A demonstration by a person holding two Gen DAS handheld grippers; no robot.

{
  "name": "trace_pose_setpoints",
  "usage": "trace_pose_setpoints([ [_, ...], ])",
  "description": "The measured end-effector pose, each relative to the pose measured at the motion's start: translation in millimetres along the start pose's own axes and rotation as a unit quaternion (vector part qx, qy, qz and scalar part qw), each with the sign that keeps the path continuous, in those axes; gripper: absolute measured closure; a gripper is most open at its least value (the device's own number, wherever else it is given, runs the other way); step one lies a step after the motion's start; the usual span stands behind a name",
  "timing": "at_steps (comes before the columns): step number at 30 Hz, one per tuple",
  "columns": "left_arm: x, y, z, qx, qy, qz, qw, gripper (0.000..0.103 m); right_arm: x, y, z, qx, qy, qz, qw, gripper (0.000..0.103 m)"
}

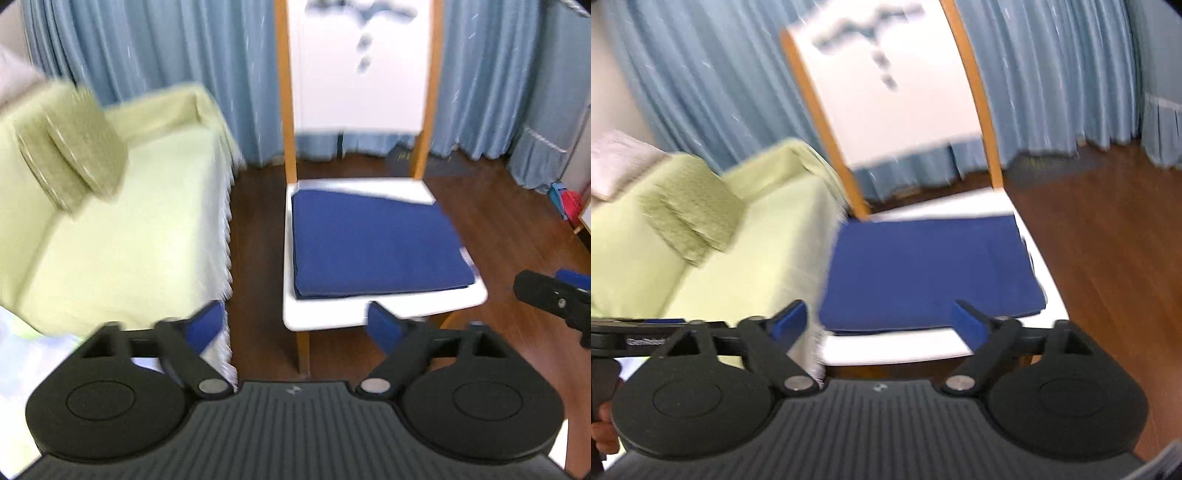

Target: Fold clothes

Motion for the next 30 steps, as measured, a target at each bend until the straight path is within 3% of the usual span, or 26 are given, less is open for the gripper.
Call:
trace_pose_setpoints([
  [2,-55,-2,-6,-0.013,-0.038,-0.019,0.9990,0.001,-38,21,7,-0.020,-0.018,-0.006,1.000,0.001],
  [7,-104,1,-24,-0.055,0.012,-0.056,0.9969,0.001,-126,45,20,0.006,-0.084,-0.060,0.995,0.001],
  [10,-131,3,-28,-0.051,0.016,-0.039,0.9978,0.001,-167,44,19,0.042,-0.091,-0.032,0.994,0.001],
  [12,-140,3,-28,-0.044,0.031,-0.004,0.9985,0.001,-189,31,19,0.099,-0.075,0.000,0.992,0.001],
  [16,-138,2,-27,-0.080,0.049,-0.001,0.9955,0.001,-197,25,14,0.086,-0.015,-0.051,0.995,0.001],
  [21,-133,-11,-31,-0.099,0.060,0.010,0.9932,0.001,-207,24,8,-0.005,0.015,-0.103,0.995,0.001],
  [26,-135,-29,-26,-0.101,0.067,0.022,0.9924,0.001,-213,10,11,-0.005,0.027,-0.108,0.994,0.001],
  [30,-140,-39,-2,-0.108,0.041,0.040,0.9925,0.001,-211,-5,23,-0.006,0.023,-0.108,0.994,0.001],
])
Point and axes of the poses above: each gripper's, at about its wrist camera, not at the fingertips, and x roughly the way its jaws point, y to its left, z to its top, the point moved 6 cm from there along x, roughly the way its jaws point, and after that the axes turned 4 degrees about z, right-handed, at the moved point
